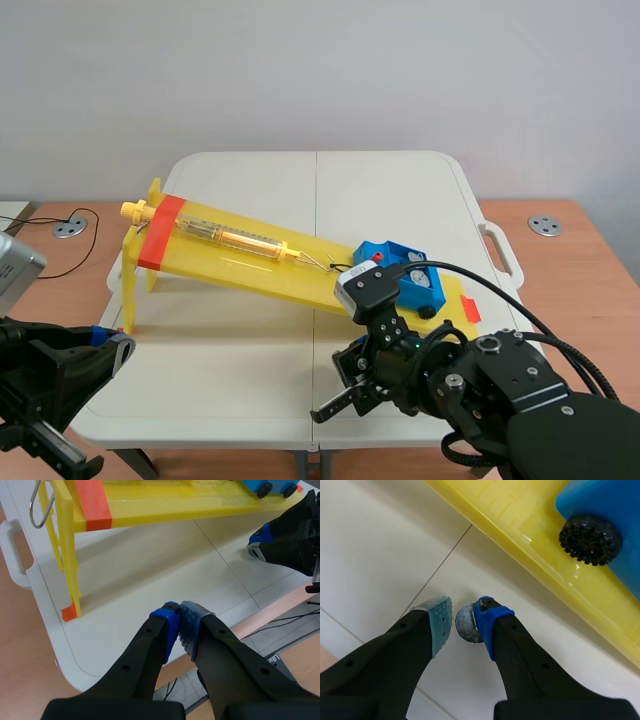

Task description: Place the four metal weights on the blue cart on the ramp.

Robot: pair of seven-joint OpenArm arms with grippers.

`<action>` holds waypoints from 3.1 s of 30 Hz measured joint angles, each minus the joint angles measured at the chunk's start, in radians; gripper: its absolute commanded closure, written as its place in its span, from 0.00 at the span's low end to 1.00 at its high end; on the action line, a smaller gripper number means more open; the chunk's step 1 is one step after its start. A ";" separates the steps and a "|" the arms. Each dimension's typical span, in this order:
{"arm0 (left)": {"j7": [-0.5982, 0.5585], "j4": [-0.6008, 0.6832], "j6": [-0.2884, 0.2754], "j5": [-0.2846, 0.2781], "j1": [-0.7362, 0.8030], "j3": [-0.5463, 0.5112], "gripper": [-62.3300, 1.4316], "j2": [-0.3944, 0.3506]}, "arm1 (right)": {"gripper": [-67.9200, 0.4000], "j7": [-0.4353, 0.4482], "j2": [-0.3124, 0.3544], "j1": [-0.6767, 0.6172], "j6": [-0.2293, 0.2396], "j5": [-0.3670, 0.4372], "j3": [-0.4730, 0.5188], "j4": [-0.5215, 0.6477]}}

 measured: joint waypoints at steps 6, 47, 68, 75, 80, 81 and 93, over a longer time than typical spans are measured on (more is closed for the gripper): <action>0.000 0.000 0.000 0.000 0.000 0.000 0.92 0.000 | 0.98 -0.001 0.000 0.000 -0.028 0.000 0.000 0.000; 0.000 0.000 0.000 0.000 0.000 0.000 0.92 0.000 | 0.98 -0.324 0.218 -0.219 -0.002 0.316 0.457 0.731; 0.000 0.000 0.000 0.000 0.000 0.000 0.92 0.000 | 0.98 -0.314 0.019 0.109 -0.099 0.118 0.189 0.311; 0.000 0.000 0.000 0.000 0.000 0.000 0.92 0.000 | 0.98 -0.312 -0.009 0.143 -0.151 0.069 0.150 0.246; 0.000 0.000 0.000 0.000 0.000 0.000 0.92 0.000 | 0.98 -0.311 -0.011 0.146 -0.178 0.045 0.144 0.240; 0.000 0.000 0.000 0.000 0.000 0.000 0.92 0.000 | 0.98 -0.311 -0.011 0.146 -0.180 0.044 0.144 0.240; 0.000 0.000 0.000 0.000 0.000 0.000 0.92 0.000 | 0.98 -0.262 -0.011 0.149 -0.193 0.042 0.136 0.194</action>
